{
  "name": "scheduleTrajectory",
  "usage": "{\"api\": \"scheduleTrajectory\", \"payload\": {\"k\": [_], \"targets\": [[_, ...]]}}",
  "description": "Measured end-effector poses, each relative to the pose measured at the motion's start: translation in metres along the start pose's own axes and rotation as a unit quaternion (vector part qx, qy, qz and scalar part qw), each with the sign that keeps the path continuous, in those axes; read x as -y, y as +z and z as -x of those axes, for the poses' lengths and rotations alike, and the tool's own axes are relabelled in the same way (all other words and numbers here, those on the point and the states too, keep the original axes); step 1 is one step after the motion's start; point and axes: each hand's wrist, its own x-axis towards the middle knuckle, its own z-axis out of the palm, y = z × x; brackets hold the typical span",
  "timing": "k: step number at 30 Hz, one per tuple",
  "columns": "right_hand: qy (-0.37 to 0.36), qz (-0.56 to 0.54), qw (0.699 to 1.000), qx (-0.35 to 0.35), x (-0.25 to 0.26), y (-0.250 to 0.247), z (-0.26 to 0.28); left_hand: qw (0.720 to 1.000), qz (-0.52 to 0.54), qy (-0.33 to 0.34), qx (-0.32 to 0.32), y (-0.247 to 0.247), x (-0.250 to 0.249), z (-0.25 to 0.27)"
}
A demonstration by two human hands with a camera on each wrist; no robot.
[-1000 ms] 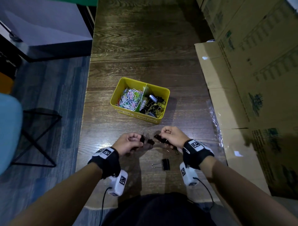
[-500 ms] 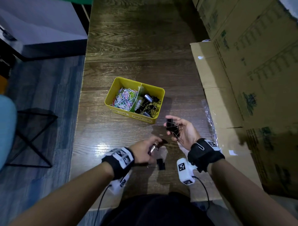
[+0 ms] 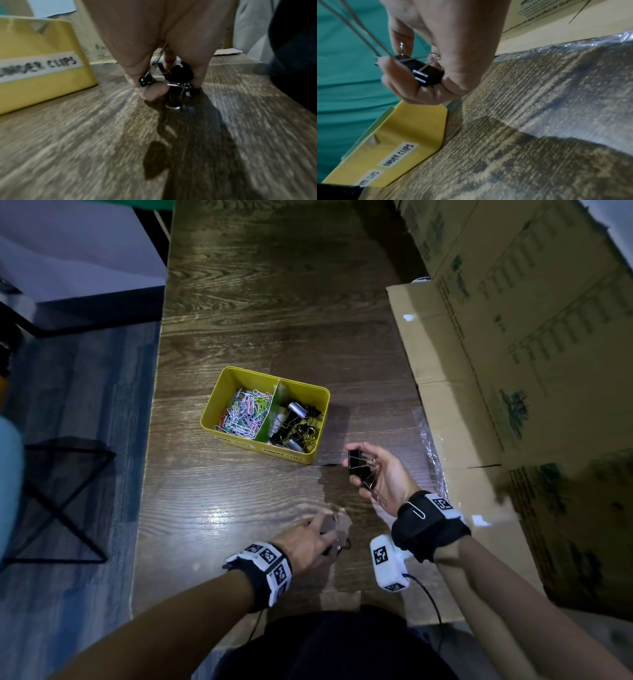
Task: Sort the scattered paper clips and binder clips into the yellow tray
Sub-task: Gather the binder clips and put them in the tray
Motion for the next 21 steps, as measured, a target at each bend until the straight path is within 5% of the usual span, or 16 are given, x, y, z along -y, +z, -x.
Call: {"api": "scheduleTrajectory", "payload": {"k": [2,4,7,8,10,13,21], "targets": [[-0.001,-0.010,1.000,0.005,0.003,0.000,-0.001,0.994,0.088,-0.043,-0.053,-0.001,0.009,-0.001],[-0.008,-0.011,1.000,0.012,0.008,0.003,-0.002,0.945,0.298,-0.112,-0.079,-0.012,0.018,0.000],[-0.023,-0.023,0.999,0.016,0.020,0.009,-0.004,0.724,0.665,-0.165,-0.075,-0.040,0.029,0.009],[-0.027,-0.028,0.999,0.017,0.024,0.012,-0.005,0.674,0.717,-0.153,-0.090,-0.052,0.035,0.016],[-0.035,-0.030,0.999,0.016,0.035,0.018,-0.008,0.620,0.768,-0.109,-0.119,-0.078,0.048,0.028],[-0.028,-0.007,1.000,0.004,0.050,0.033,-0.016,0.607,0.776,-0.077,-0.153,-0.113,0.071,0.037],[-0.038,0.107,0.993,-0.015,0.078,0.098,-0.048,0.669,0.681,-0.153,-0.255,-0.187,0.064,0.011]]}}
